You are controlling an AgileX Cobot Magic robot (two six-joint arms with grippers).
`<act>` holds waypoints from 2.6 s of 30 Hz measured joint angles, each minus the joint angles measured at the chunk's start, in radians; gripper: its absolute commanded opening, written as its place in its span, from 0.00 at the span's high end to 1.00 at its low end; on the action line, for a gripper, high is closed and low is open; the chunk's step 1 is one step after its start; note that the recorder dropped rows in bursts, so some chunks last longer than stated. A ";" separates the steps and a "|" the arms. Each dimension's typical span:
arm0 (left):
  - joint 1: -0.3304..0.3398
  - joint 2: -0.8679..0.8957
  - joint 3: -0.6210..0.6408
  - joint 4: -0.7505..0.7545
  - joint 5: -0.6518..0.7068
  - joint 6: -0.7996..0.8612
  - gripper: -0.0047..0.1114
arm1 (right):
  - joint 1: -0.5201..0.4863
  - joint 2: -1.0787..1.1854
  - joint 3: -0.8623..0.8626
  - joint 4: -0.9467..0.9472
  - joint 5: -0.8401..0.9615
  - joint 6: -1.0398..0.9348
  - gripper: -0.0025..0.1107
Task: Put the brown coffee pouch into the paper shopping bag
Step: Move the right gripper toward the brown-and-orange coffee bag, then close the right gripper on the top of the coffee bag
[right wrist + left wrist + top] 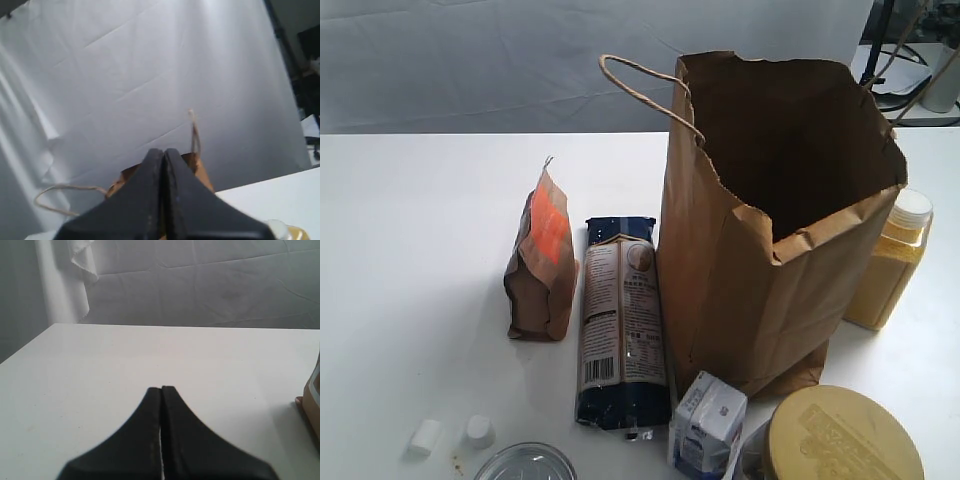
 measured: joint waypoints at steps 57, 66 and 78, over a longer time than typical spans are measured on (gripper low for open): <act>0.000 0.000 0.000 0.000 0.000 0.000 0.96 | 0.851 1.901 -1.555 -0.738 0.855 0.513 0.43; 0.000 0.000 0.000 0.000 0.000 0.000 0.96 | 0.833 1.999 -1.555 -0.792 0.789 0.578 0.44; 0.000 0.000 0.000 0.000 0.000 0.000 0.96 | 0.810 2.037 -1.555 -0.759 0.775 0.593 0.98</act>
